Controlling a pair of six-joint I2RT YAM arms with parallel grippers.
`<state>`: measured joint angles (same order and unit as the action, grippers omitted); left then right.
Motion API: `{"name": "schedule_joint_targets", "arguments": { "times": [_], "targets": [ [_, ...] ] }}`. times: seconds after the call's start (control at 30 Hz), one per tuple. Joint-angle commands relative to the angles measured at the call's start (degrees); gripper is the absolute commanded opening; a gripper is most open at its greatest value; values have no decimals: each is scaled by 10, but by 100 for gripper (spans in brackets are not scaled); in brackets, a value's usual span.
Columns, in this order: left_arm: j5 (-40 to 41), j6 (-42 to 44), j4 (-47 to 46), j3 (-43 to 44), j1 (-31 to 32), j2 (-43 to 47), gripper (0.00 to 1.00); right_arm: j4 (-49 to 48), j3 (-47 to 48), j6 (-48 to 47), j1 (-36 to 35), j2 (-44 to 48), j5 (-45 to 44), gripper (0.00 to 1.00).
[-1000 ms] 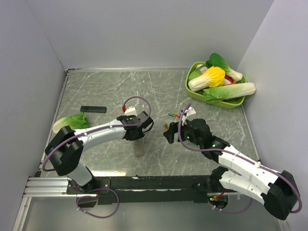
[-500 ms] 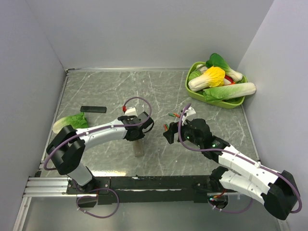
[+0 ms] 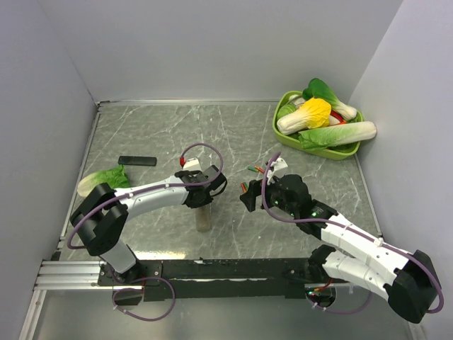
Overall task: Load the batteries into the remote control
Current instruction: Load the battery cover into the remote control.
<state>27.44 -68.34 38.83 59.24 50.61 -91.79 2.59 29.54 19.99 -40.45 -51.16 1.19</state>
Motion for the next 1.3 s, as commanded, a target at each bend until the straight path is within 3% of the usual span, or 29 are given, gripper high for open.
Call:
{"name": "schedule_joint_targets", "arguments": {
  "times": [0.0, 0.2, 0.57, 0.93, 1.27],
  "targets": [
    [-14, -13, 22, -4, 9, -8, 20, -23, 3, -5, 2, -2, 6, 100],
    [-13, 6, 9, -4, 11, -6, 31, -23, 3, -3, 2, 1, 7, 100],
    [10, 35, 34, 34, 25, -39, 32, -23, 1, -2, 2, 5, 9, 100],
    [36, 51, 42, 60, 48, -48, 27, -23, -1, -1, 2, 4, 11, 100],
    [62, 57, 49, 64, 53, -41, 9, -23, -1, 2, 2, 5, 16, 100]
  ]
}}
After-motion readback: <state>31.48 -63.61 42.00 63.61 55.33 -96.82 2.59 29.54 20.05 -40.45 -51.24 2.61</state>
